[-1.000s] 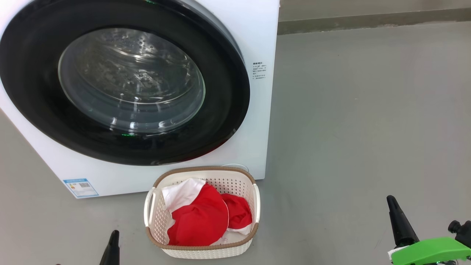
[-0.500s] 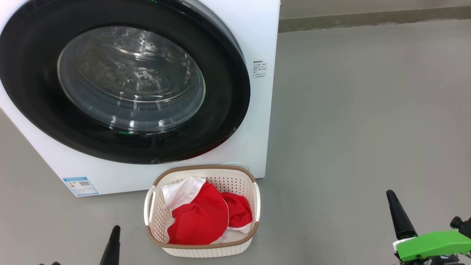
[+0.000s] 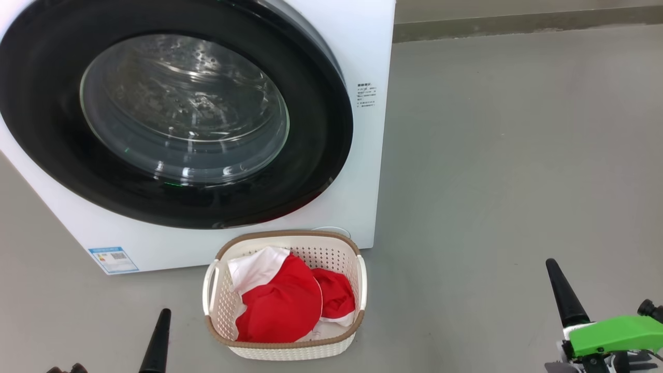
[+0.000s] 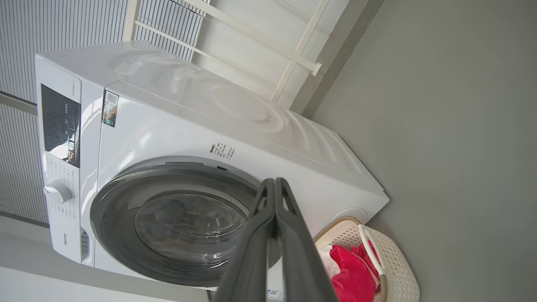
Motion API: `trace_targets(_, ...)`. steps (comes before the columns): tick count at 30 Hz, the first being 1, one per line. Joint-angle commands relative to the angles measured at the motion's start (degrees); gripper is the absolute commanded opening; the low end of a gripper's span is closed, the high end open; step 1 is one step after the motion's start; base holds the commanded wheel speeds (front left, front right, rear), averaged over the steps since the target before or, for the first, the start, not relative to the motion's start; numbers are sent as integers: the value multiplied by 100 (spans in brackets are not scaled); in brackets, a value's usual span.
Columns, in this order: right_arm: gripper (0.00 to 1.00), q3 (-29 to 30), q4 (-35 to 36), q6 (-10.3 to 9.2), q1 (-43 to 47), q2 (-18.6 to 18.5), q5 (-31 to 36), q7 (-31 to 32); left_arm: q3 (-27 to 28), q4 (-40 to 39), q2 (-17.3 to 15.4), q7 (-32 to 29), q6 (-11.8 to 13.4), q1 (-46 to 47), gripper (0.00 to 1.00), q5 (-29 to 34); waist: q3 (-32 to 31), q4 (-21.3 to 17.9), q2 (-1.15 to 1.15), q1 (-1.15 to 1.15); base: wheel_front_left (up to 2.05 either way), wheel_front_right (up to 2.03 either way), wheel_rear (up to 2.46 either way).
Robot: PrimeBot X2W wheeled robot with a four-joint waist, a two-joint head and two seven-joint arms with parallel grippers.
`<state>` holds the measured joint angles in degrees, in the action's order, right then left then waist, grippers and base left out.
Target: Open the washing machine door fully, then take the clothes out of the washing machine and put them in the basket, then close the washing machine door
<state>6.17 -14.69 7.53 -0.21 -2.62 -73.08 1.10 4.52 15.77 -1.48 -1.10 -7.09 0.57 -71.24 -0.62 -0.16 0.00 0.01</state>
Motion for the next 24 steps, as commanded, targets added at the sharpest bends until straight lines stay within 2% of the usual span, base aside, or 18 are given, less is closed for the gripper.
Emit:
trace_targets(1,0,-65,139,-3,-303,-44,-228,53,157,-155,-115,-71,-30,297,0,-237,5,1,0,0,0,0,0)
trace_targets(24,0,10,84,-4,-531,-35,-1530,427,192,-169,-134,-434,-38,502,0,-1671,63,13,0,0,0,0,0)
